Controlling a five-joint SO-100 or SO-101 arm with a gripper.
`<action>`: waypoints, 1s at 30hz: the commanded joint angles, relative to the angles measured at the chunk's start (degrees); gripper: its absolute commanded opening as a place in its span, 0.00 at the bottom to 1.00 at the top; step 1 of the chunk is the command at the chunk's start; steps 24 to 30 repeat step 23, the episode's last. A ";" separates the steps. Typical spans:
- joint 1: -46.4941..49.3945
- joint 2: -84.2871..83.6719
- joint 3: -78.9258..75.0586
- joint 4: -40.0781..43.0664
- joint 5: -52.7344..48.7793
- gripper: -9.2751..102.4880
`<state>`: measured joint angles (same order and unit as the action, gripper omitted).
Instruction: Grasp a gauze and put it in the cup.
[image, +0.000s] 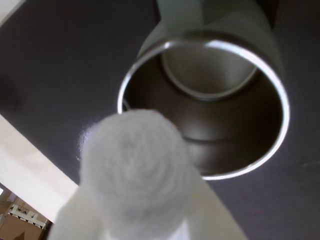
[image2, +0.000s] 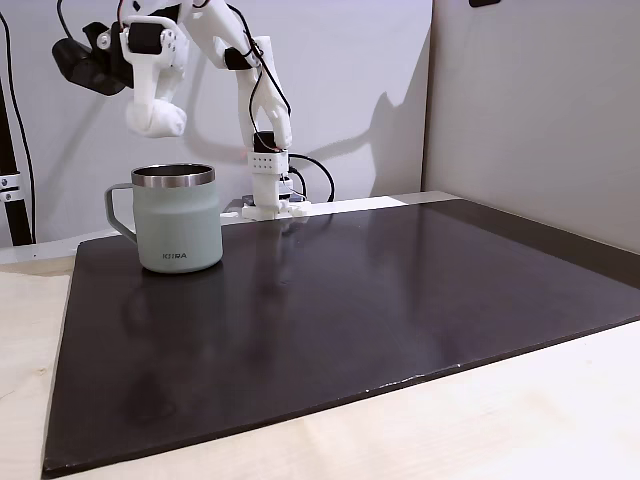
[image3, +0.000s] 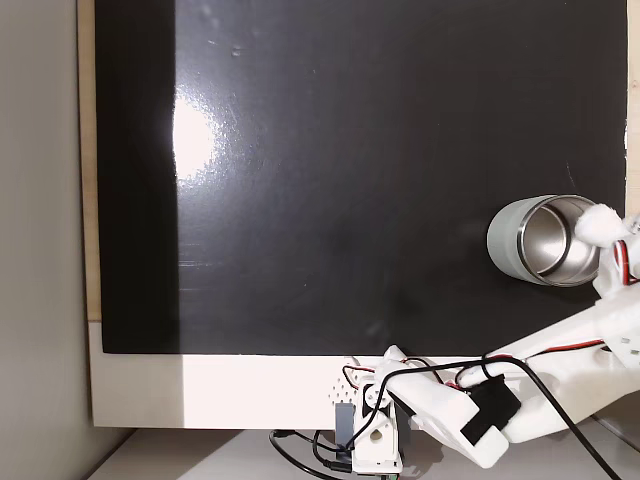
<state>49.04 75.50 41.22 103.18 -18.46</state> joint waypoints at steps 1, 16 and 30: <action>0.18 0.09 -0.35 -0.44 -0.70 0.08; -1.67 5.36 5.71 -0.18 -3.52 0.36; -2.29 7.29 7.82 -0.18 -3.60 0.36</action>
